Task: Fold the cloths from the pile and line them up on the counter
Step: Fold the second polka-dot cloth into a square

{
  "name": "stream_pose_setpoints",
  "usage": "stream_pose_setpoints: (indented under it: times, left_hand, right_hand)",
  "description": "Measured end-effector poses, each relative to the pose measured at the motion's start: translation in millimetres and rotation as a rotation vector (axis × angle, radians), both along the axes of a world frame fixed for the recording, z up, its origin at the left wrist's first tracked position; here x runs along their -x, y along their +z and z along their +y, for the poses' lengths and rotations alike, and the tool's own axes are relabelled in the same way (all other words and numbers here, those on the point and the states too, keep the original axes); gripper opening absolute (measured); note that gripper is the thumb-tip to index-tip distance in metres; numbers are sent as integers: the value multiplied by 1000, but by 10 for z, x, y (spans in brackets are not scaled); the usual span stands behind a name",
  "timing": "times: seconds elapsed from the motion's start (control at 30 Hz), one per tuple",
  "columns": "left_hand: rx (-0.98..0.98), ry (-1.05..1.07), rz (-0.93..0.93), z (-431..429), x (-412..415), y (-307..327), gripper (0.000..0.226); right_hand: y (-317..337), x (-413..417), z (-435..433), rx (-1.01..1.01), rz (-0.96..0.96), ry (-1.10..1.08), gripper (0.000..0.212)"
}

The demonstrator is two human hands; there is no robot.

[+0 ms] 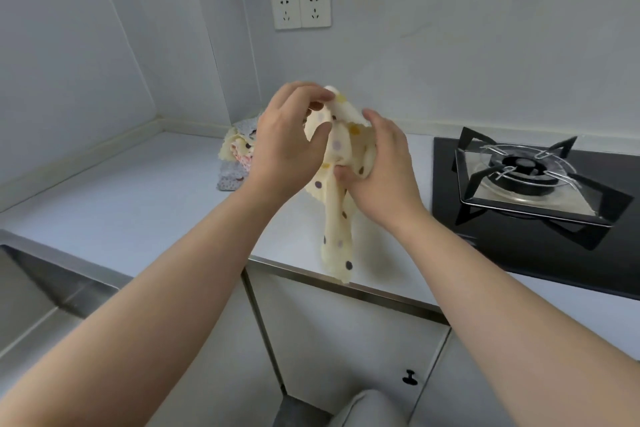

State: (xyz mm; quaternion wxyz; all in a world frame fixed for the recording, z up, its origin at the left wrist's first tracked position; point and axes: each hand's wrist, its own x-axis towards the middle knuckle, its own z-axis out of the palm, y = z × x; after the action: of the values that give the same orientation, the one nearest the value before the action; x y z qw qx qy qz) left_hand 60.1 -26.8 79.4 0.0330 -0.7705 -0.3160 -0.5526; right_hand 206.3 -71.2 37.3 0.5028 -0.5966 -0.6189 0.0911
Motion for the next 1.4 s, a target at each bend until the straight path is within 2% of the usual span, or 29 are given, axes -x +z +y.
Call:
stream_pose_setpoints:
  times: [0.1, 0.13, 0.2, 0.33, 0.47, 0.7, 0.77, 0.87, 0.93, 1.07, 1.2, 1.33, 1.4]
  left_hand:
    - [46, 41, -44, -32, -42, 47, 28]
    - [62, 57, -51, -33, -58, 64, 27]
    - [76, 74, -42, -27, -82, 105, 25]
    - [136, 78, -11, -42, -121, 182, 26]
    - [125, 138, 56, -85, -154, 257, 26]
    - [188, 234, 114, 31, -46, 445, 22]
    - [213, 255, 114, 48, 11, 502, 34]
    - [451, 136, -41, 56, 77, 524, 37]
    - [599, 56, -140, 102, 122, 475, 36]
    - [759, 114, -112, 237, 215, 355, 29]
    - [879, -19, -242, 327, 248, 309, 18]
    - [755, -194, -380, 343, 315, 337, 17]
    - [688, -254, -395, 324, 401, 307, 16]
  right_hand:
    - [73, -146, -74, -11, -55, -26, 22]
    - [104, -199, -110, -8, -27, -7, 19]
    - [166, -298, -169, 15, 22, 36, 25]
    - [308, -401, -241, 79, 42, 39, 15]
    - [409, -450, -261, 166, -33, 3, 13]
    - [564, -477, -314, 112, -77, -167, 34]
    - [641, -506, -342, 100, -96, -191, 36]
    - [737, -548, -363, 138, -105, -220, 29]
    - [746, -582, -334, 196, -114, -207, 16]
    - [701, -611, -245, 268, 42, -193, 24]
    - [678, -610, -154, 149, 15, -215, 22]
    - [644, -556, -123, -92, -41, -177, 17]
    - [595, -546, -157, -141, -68, -152, 16]
